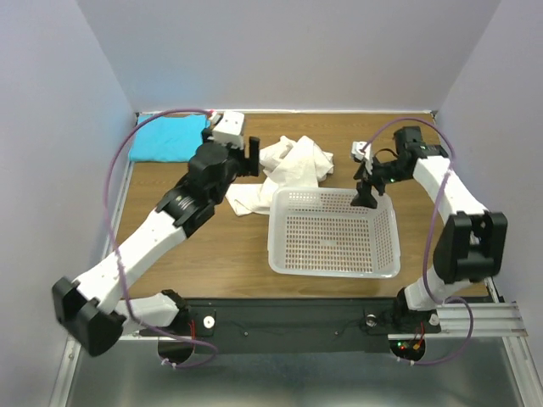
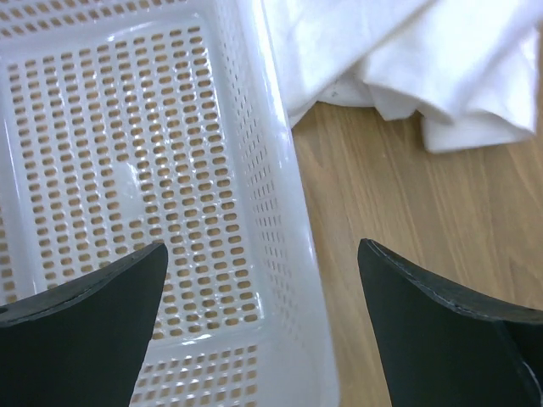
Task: Fold and stack the t-shirts
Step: Move the tshirt to the center of the board
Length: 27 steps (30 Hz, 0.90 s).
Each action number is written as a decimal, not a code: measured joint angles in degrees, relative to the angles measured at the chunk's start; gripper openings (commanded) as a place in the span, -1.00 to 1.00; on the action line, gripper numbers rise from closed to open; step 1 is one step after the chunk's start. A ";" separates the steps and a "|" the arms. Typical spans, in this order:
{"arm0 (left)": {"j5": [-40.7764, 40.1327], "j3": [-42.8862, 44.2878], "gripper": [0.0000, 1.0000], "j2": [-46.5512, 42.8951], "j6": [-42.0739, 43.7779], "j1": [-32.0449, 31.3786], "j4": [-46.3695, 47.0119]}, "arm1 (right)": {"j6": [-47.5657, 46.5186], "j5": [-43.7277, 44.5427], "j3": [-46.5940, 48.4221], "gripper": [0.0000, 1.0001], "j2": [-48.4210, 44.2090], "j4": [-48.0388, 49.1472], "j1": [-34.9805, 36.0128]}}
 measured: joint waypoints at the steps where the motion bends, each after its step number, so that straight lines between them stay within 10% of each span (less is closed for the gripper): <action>1: -0.70 -2.32 0.69 -2.91 -0.20 0.00 -0.09 | -1.46 0.63 1.86 0.98 2.51 -0.96 0.79; 11: -3.30 -18.56 0.69 -25.99 -8.87 0.26 -0.55 | -7.56 7.74 11.19 0.49 15.58 -6.40 9.07; 27: -3.52 -21.88 0.69 -28.83 -14.80 0.26 -1.70 | -6.78 11.89 11.02 -0.86 20.74 -9.07 13.60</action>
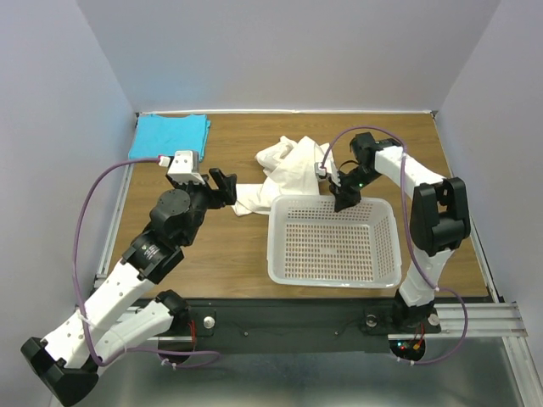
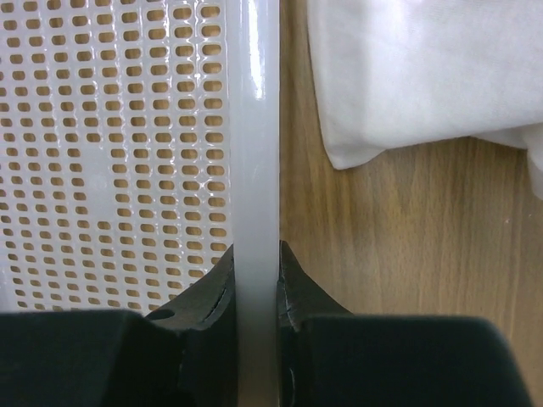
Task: Fold and stack the t-shirts
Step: Move the tshirt to the center of the board
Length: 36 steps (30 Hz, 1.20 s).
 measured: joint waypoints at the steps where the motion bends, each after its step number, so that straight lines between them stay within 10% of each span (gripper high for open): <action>1: 0.00 0.00 0.69 -0.13 -0.11 0.00 0.00 | 0.55 -0.02 0.09 -0.91 0.00 -0.28 0.00; 16: -0.37 -0.13 0.69 -3.50 -0.68 0.00 -0.11 | 11.89 -2.95 -0.04 -0.99 -14.05 -2.05 -2.80; 28: -0.59 -1.60 0.69 -5.35 -0.59 0.00 -1.11 | 21.88 -6.34 -0.04 -0.99 -22.84 -1.20 -26.51; 36: -1.27 -1.70 0.69 -7.13 -0.20 0.00 -1.86 | 35.78 6.38 0.02 -0.99 -24.55 13.70 -35.32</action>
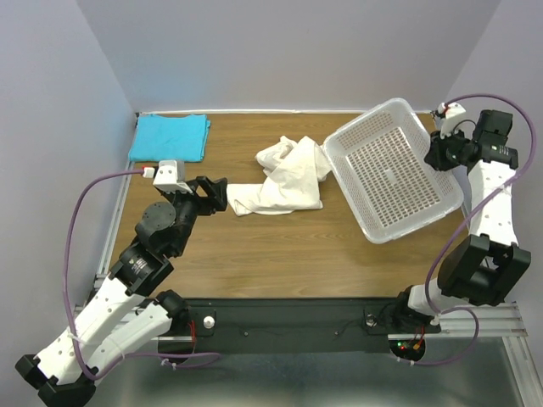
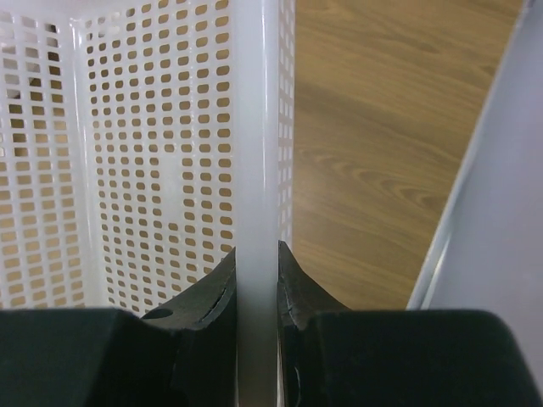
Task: Fold and stack the t-shirts
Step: Move the tshirt to the center of the board
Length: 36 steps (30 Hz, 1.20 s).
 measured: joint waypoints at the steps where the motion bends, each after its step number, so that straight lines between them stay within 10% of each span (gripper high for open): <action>1: 0.00 -0.15 0.70 -0.07 0.00 0.00 0.04 | 1.60 1.29 0.07 -0.99 0.20 2.03 0.04; 13: 0.09 -2.19 0.69 -0.74 -0.72 0.00 -0.39 | 14.88 16.65 17.07 -0.98 26.21 15.34 0.42; 22: 0.28 -2.19 0.70 0.55 -1.57 0.00 -0.33 | 16.09 21.86 27.87 0.35 37.81 16.44 0.42; 36: 0.90 -2.19 0.70 2.78 -1.70 0.00 -0.20 | 12.26 21.88 21.79 0.47 30.27 16.81 4.04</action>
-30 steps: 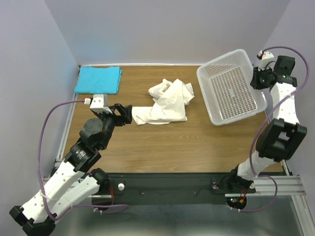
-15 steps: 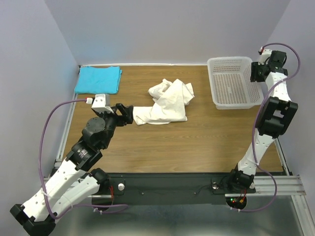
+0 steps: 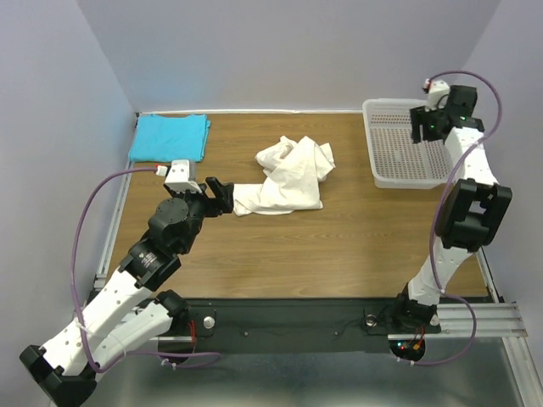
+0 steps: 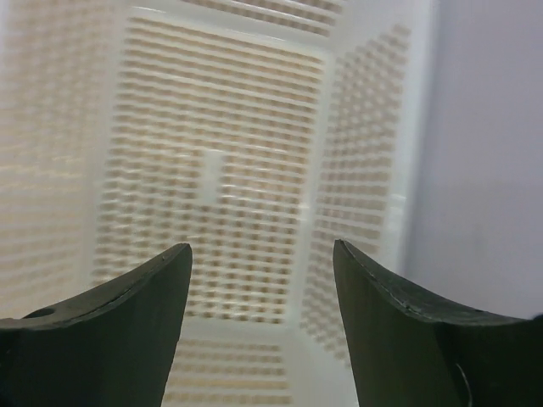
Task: Fold and stack the t-shirts
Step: Move the tshirt to the center of the board, then flatten the tshirt out
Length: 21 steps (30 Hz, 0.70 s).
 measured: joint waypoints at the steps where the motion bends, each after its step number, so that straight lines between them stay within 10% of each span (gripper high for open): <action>1: 0.07 0.00 0.70 0.09 -0.02 0.00 0.11 | -0.17 -0.61 -2.56 0.47 -2.51 -0.31 2.16; 4: 0.28 0.00 0.69 0.52 -0.07 0.00 0.24 | 0.31 -3.17 -7.80 0.52 -8.39 -0.48 9.53; 5: 0.46 0.00 0.70 0.63 -0.17 0.00 0.26 | 1.27 -3.61 -8.48 1.00 -9.35 -0.44 12.39; 21: 1.46 0.00 0.69 0.42 -2.64 0.00 0.26 | 16.61 27.34 -9.07 1.00 -1.36 2.40 28.28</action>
